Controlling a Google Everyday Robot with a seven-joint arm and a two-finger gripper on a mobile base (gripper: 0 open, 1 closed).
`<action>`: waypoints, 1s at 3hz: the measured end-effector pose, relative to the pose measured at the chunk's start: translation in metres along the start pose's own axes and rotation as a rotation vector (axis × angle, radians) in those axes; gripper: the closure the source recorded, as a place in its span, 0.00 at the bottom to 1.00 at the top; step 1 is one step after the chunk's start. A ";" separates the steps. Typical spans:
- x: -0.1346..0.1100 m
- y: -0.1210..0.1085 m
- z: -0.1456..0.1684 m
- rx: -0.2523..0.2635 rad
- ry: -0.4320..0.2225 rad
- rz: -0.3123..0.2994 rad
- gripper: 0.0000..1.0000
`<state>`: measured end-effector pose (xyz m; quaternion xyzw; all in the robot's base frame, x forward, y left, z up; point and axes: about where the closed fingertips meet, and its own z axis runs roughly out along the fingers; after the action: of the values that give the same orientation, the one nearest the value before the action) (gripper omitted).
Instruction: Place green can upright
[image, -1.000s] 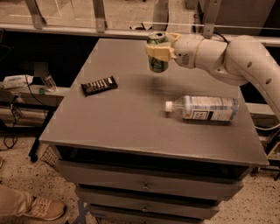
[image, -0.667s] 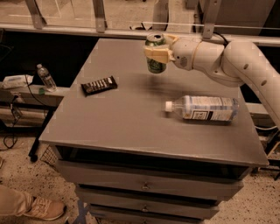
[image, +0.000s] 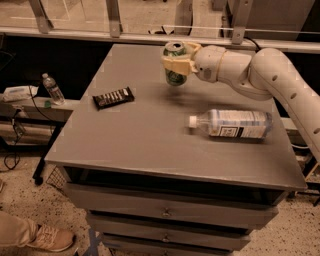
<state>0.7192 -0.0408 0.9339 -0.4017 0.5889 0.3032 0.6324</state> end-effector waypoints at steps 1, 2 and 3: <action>0.006 -0.001 0.004 -0.027 -0.005 0.005 1.00; 0.020 0.002 0.014 -0.073 -0.028 0.029 1.00; 0.021 0.002 0.015 -0.077 -0.030 0.033 1.00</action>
Offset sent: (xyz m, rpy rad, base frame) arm 0.0105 0.0013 -0.0187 0.0193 0.0166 0.0659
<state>0.7272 -0.0287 0.9121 -0.4115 0.5737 0.3421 0.6201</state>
